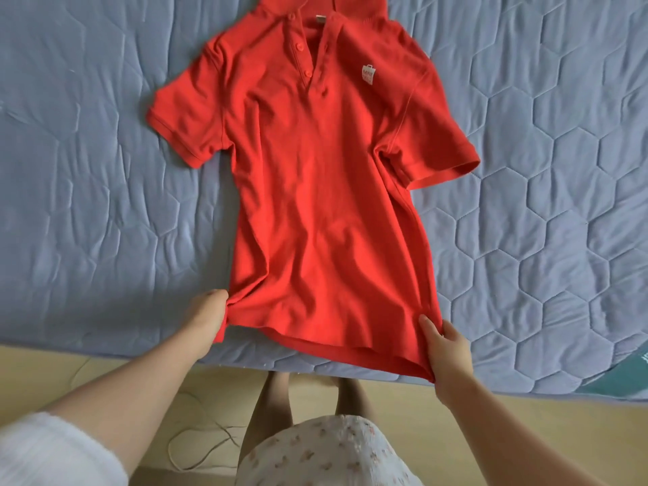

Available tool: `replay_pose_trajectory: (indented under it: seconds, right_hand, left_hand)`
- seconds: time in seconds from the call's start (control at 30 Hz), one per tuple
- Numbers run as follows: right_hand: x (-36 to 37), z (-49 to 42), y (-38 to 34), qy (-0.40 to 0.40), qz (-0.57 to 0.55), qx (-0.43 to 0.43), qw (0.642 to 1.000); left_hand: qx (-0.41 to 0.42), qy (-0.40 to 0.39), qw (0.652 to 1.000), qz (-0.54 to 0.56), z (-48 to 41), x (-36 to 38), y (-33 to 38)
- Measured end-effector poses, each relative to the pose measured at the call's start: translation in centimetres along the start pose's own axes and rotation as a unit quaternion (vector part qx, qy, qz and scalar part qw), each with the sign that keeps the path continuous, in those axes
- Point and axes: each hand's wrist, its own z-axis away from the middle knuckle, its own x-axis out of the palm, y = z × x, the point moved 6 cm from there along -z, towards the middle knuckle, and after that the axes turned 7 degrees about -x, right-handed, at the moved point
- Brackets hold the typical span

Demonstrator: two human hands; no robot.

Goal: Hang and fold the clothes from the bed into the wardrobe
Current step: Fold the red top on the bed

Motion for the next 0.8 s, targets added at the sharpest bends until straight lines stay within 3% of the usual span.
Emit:
replay_pose_trajectory:
  seconds: [0.1,0.2,0.33,0.47,0.63,0.73,0.8]
  right_hand:
    - [-2.3,0.3,-0.1,0.066,0.121,-0.004,0.990]
    - [-2.3,0.1,-0.4,0.033,0.223,0.008,0.974]
    - [-1.1,0.4,-1.1,0.036,0.295,0.032,0.954]
    - [2.3,1.0,-3.3,0.029,0.279,-0.051,0.959]
    - [6.5,1.7,-5.3,-0.003,0.255,-0.096,0.962]
    - [7.8,1.9,-5.9,-0.005,0.269,-0.114,0.956]
    - [8.7,2.4,-5.9,-0.011,0.285,-0.114,0.952]
  left_hand:
    - [0.020,-0.047,0.991,-0.127,0.8,-0.2,-0.8]
    - [0.042,-0.108,0.951,-0.287,1.5,0.9,-1.4]
    - [0.032,-0.064,0.915,-0.398,1.6,1.9,-1.9]
    - [0.076,-0.004,0.937,-0.342,1.6,2.4,-1.1]
    - [0.112,0.004,0.924,-0.365,1.3,3.5,0.0]
    - [0.106,-0.005,0.963,-0.247,0.2,2.8,0.1]
    - [0.032,0.007,0.992,-0.126,-1.1,0.5,-1.7]
